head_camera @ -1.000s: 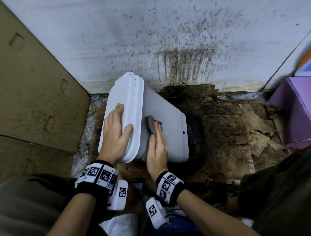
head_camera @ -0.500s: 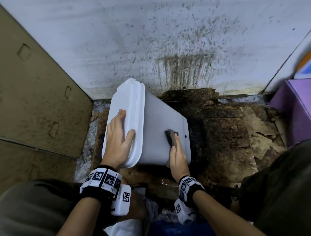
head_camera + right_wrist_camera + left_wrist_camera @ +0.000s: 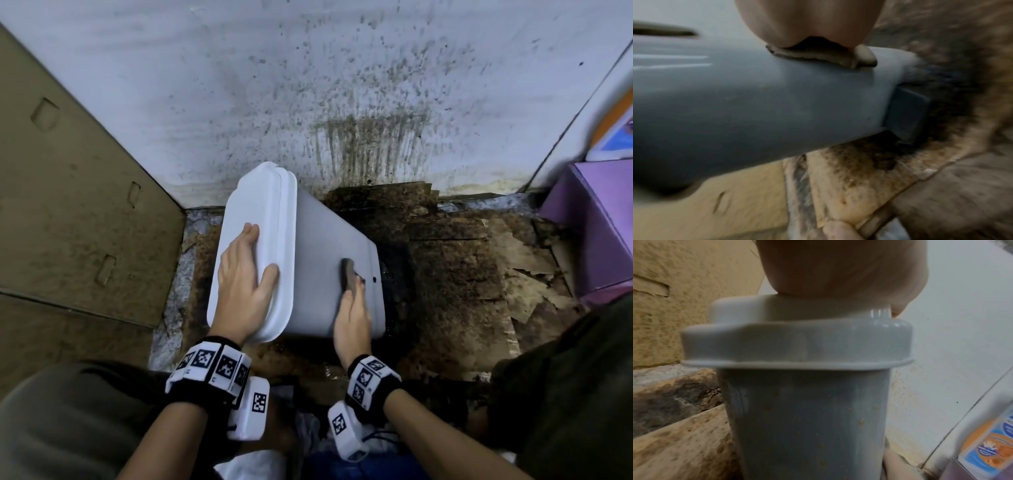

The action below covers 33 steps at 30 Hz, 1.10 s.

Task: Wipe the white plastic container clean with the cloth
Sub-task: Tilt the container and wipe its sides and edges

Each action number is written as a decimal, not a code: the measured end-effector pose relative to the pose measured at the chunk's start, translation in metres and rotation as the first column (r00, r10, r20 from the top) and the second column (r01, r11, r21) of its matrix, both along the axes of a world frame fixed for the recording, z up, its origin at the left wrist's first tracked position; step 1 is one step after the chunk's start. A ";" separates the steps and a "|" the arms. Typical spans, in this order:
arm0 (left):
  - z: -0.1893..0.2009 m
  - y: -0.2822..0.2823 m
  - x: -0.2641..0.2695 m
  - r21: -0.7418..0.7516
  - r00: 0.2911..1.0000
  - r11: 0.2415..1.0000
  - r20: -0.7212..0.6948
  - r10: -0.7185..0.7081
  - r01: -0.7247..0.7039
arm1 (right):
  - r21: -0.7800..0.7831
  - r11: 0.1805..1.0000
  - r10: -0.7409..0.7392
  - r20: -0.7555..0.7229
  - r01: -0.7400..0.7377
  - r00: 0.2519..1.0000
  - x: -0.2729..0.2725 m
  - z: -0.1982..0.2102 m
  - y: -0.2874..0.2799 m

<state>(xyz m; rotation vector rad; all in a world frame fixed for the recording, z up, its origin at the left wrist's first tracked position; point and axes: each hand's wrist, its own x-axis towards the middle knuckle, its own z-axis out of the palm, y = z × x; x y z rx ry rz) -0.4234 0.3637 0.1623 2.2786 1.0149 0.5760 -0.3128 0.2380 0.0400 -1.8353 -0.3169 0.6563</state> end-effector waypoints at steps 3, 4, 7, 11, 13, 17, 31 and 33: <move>0.000 0.000 0.001 0.000 1.000 1.000 0.000 0.001 -0.001 | 0.149 0.986 0.055 0.100 -0.069 0.994 -0.018 0.024 0.011; 0.000 -0.001 0.001 0.000 1.000 1.000 -0.002 0.000 0.000 | 0.184 0.977 0.081 0.131 -0.105 0.988 -0.023 0.033 0.013; 0.000 -0.002 0.003 0.012 1.000 1.000 -0.019 -0.003 0.003 | 0.243 0.940 0.176 0.261 -0.241 0.949 -0.032 0.047 0.014; -0.001 -0.004 0.004 0.024 1.000 1.000 -0.027 -0.007 0.007 | 0.203 0.910 0.256 0.407 -0.361 0.877 -0.015 0.032 -0.002; 0.000 -0.004 0.004 0.026 1.000 1.000 -0.020 -0.008 0.008 | 0.162 0.906 0.294 0.422 -0.391 0.857 -0.003 0.018 -0.010; 0.000 -0.004 0.004 0.011 1.000 1.000 -0.009 -0.001 0.001 | 0.127 0.939 0.272 0.294 -0.320 0.916 0.011 -0.011 -0.023; 0.002 -0.008 0.009 0.023 1.000 1.000 0.001 -0.006 0.006 | -0.084 0.984 0.152 -0.075 -0.158 0.986 0.042 -0.045 -0.037; 0.002 -0.008 0.009 0.018 1.000 1.000 0.003 -0.008 0.008 | -0.106 0.987 0.111 -0.128 -0.125 0.986 0.045 -0.044 -0.031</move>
